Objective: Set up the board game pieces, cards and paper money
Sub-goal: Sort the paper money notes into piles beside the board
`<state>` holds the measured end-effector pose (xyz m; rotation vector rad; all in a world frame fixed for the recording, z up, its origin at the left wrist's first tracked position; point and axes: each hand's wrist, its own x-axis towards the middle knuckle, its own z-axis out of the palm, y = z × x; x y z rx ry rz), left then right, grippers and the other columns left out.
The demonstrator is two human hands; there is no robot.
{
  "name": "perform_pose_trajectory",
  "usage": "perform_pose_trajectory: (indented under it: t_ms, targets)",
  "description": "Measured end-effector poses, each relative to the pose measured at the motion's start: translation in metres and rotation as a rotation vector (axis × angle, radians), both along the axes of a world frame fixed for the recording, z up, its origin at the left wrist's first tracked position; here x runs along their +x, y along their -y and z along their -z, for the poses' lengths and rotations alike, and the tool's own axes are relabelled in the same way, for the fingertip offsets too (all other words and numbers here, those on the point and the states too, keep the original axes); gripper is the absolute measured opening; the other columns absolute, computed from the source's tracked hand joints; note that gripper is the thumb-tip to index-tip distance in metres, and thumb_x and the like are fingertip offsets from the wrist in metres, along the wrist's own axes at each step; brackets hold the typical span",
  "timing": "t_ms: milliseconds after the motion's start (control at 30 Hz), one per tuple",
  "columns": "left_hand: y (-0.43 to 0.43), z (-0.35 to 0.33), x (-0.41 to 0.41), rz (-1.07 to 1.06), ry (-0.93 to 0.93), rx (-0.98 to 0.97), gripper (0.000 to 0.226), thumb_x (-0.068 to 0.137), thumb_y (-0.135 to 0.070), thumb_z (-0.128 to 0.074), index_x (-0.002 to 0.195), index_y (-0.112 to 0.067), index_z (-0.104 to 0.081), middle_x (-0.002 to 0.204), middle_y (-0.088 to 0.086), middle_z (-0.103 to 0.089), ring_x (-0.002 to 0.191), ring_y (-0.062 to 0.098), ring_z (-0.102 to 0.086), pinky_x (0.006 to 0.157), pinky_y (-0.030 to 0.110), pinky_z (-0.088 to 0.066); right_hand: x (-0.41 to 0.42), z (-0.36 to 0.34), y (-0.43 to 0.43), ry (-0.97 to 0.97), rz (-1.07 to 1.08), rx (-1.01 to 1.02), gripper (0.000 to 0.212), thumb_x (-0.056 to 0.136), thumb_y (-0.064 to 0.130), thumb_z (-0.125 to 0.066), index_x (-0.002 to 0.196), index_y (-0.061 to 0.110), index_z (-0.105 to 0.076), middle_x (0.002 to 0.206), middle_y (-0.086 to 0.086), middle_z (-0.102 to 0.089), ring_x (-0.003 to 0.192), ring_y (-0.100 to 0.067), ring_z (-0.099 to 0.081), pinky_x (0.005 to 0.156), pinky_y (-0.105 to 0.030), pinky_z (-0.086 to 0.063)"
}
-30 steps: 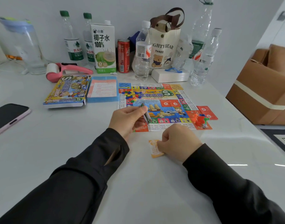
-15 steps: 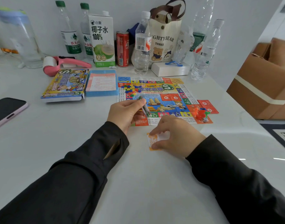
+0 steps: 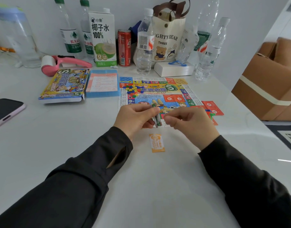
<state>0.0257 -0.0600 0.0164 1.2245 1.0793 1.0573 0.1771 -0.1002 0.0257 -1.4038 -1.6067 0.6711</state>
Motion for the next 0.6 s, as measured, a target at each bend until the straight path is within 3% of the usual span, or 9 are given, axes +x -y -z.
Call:
perform_pose_trajectory:
  t_ms: [233,600]
  targets:
    - [0.0068,-0.0025,0.0045,0.048,-0.084,0.090,0.001,0.080,-0.016,-0.069,0.079,-0.016,-0.069,0.055,-0.006,-0.063,0.046,0.004,-0.058,0.048,0.015,-0.049,-0.0039,0.0000,0.0033,-0.077,-0.036,-0.055,0.021,0.076,0.012,-0.072,0.065,0.028,-0.067,0.056,0.013,-0.065,0.050,0.001,-0.056,0.054,-0.012,-0.046]
    - [0.0092,-0.0031,0.0047,0.091,-0.001,0.025,0.004,0.079,-0.016,-0.069,0.080,-0.013,-0.071,0.060,-0.001,-0.066,0.051,0.008,-0.059,0.049,0.016,-0.048,0.0022,0.0001,-0.0001,-0.220,-0.074,-0.223,0.018,0.076,0.008,-0.070,0.066,0.022,-0.069,0.057,0.005,-0.066,0.053,-0.008,-0.058,0.060,-0.025,-0.051]
